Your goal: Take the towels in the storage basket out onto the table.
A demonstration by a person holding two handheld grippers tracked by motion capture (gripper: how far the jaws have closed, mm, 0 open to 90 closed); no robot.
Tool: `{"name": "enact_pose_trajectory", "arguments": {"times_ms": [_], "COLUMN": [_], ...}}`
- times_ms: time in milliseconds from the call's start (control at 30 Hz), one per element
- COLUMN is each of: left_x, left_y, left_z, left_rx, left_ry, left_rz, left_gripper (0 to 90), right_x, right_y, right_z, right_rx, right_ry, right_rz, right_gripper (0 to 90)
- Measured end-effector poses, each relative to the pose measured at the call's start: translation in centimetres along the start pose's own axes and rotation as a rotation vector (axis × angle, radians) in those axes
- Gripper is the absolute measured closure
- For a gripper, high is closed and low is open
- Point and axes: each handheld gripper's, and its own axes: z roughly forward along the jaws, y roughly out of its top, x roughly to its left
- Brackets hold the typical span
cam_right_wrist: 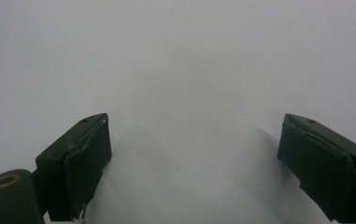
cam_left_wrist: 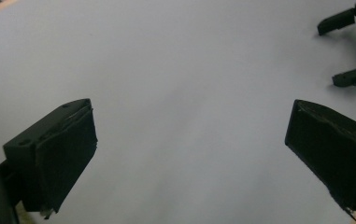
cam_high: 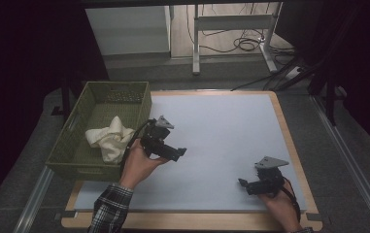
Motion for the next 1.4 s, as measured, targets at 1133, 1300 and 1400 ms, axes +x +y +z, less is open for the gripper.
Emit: {"name": "enact_pose_trajectory", "arguments": {"times_ms": [1133, 1300, 1400], "left_x": [14.8, 16.3, 17.7], "left_y": [-3.1, -4.7, -6.5], "left_z": [-6.1, -5.7, -5.1], "left_rx": [0.021, 0.044, 0.085], "left_ry": [0.199, 0.221, 0.237], "left_rz": [-0.178, -0.215, -0.257], "left_gripper": [1.0, 0.5, 0.5], "right_x": [0.0, 0.0, 0.0], "right_y": [0.0, 0.0, 0.0], "right_z": [0.0, 0.0, 0.0], "right_rx": [-0.001, -0.001, 0.0], "right_ry": [0.0, 0.0, 0.0], "right_rz": [0.001, 0.001, 0.001], "right_gripper": [9.8, 9.8, 9.8]}}
